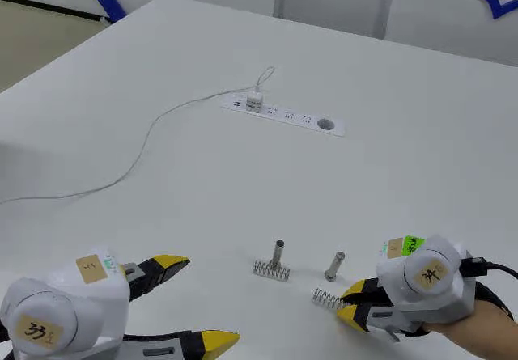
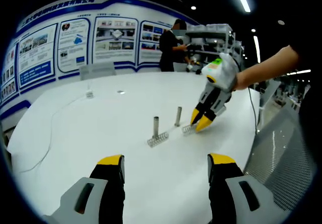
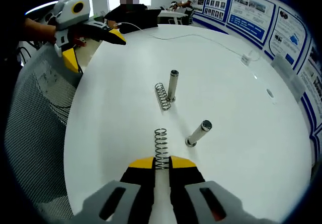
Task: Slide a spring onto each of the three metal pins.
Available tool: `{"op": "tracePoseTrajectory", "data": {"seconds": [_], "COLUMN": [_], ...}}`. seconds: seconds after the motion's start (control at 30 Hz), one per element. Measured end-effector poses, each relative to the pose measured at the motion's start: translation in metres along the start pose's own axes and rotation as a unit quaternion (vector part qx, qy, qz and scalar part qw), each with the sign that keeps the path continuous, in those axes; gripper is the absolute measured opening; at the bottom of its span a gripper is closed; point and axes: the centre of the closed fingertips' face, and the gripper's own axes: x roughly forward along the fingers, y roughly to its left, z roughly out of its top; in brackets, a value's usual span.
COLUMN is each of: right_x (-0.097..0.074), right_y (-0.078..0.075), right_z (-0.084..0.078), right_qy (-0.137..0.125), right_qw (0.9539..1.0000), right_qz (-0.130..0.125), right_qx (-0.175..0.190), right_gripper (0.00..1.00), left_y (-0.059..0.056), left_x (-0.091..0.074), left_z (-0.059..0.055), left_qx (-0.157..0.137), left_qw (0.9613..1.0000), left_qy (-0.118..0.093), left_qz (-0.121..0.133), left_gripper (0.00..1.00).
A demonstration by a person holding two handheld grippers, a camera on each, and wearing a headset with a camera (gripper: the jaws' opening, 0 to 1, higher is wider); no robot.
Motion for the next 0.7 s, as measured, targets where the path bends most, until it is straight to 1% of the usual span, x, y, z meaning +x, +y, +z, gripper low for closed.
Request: {"op": "tracePoseTrajectory", "data": {"seconds": [0.1,0.23,0.37,0.47,0.53,0.6,0.7], "right_x": [-0.007,-0.018,-0.029,-0.040,-0.045,-0.052,-0.062], "right_y": [0.000,0.002,0.003,0.005,0.004,0.006,0.009], "right_z": [0.003,0.001,0.002,0.007,0.009,0.013,0.023], "right_qy": [-0.006,-0.007,-0.019,-0.029,-0.028,-0.031,-0.046], "right_qw": [1.0000,0.9998,0.9996,0.9993,0.9990,0.9987,0.9980], "right_qz": [-0.004,-0.010,-0.011,-0.015,-0.022,-0.023,-0.025], "right_qx": [-0.003,-0.017,-0.015,-0.019,-0.027,-0.033,-0.035], "right_gripper": [0.11,0.11,0.11,0.11,0.11,0.11,0.11], "left_y": [-0.003,-0.007,-0.009,-0.009,-0.011,-0.015,-0.021], "left_x": [0.001,0.003,0.005,0.009,0.011,0.015,0.022], "left_z": [-0.001,-0.002,0.000,0.006,0.010,0.016,0.023], "left_qx": [0.003,0.008,0.011,0.005,0.007,0.018,0.037], "left_qw": [1.0000,0.9998,0.9997,0.9997,0.9996,0.9991,0.9980], "left_qy": [0.004,0.009,0.008,0.002,-0.002,-0.006,-0.005], "left_qz": [-0.006,-0.017,-0.022,-0.023,-0.027,-0.038,-0.051], "left_gripper": [0.69,0.69,0.68,0.67,0.65,0.63,0.60]}}
